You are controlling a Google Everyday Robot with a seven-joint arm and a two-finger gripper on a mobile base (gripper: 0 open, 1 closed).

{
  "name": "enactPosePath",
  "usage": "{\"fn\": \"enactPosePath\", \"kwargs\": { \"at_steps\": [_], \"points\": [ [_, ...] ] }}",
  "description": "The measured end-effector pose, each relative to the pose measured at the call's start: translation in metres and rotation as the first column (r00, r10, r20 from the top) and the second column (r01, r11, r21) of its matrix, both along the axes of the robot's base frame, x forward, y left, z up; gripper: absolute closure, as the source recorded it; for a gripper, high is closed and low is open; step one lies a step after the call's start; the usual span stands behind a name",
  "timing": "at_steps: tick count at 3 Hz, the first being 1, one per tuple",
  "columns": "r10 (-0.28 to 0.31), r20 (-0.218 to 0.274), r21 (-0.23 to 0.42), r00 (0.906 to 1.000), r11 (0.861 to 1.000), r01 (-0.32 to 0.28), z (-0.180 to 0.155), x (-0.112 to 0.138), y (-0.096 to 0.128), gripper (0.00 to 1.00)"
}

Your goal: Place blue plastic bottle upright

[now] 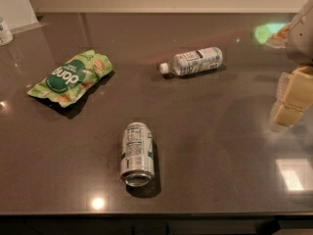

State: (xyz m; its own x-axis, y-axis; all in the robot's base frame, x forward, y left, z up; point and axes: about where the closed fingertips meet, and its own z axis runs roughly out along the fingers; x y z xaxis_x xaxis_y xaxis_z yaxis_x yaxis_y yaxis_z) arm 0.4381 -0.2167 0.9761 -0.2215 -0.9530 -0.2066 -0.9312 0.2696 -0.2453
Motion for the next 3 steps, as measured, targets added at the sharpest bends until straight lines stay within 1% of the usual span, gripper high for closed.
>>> {"fn": "enactPosePath", "kwargs": {
  "at_steps": [1, 2, 3],
  "points": [
    [0.0, 0.0, 0.0, 1.0, 1.0, 0.0, 0.0, 0.0, 0.0, 0.0],
    [0.08, 0.005, -0.009, 0.9968, 0.997, -0.08, 0.001, -0.002, 0.017, 0.0],
    [0.251, -0.008, -0.018, 0.9679, 0.968, -0.251, -0.003, -0.004, 0.055, 0.0]
  ]
}}
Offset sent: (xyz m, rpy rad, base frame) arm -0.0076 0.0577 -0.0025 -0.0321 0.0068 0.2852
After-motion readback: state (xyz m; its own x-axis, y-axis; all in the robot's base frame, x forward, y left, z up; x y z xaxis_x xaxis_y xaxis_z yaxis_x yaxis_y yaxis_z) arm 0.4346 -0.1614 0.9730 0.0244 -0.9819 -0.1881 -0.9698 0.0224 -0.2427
